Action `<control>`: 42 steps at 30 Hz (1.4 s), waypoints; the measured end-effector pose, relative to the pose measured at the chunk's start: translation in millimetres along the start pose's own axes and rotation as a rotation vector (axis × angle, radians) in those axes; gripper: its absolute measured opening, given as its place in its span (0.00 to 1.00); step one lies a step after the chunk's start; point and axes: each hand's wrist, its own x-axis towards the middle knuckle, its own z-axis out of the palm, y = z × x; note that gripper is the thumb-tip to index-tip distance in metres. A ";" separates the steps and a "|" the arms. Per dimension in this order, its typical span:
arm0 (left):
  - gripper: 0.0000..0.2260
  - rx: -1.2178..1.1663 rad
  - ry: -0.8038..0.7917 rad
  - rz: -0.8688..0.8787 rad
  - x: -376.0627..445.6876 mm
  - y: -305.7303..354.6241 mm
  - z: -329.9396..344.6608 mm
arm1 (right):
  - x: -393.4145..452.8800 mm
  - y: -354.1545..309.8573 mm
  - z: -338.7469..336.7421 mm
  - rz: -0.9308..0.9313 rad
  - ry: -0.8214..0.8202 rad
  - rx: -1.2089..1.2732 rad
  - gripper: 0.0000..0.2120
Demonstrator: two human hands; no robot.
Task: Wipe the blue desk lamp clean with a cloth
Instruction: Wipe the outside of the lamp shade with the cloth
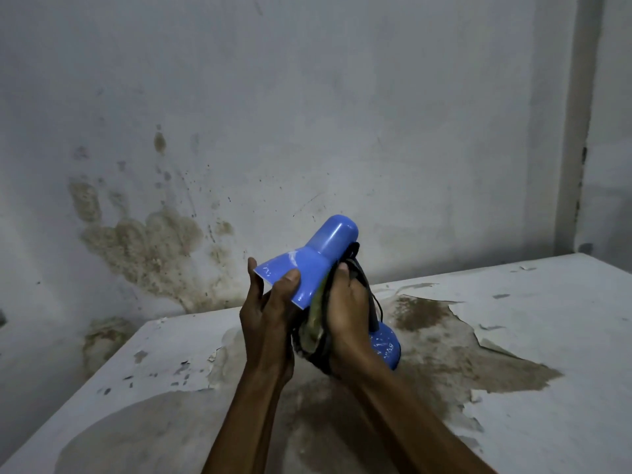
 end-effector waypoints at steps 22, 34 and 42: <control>0.42 -0.077 0.116 0.067 -6.9 -10.1 10.1 | 31.1 -40.3 -17.2 -1.082 -0.328 -0.891 0.18; 0.26 -0.057 0.129 0.103 -10.8 -15.4 -1.2 | 21.8 -58.2 -3.4 -0.813 -0.796 -0.736 0.22; 0.25 -0.066 0.087 0.070 -5.3 -11.2 8.4 | 34.9 -73.4 -0.5 -1.021 -0.675 -0.978 0.24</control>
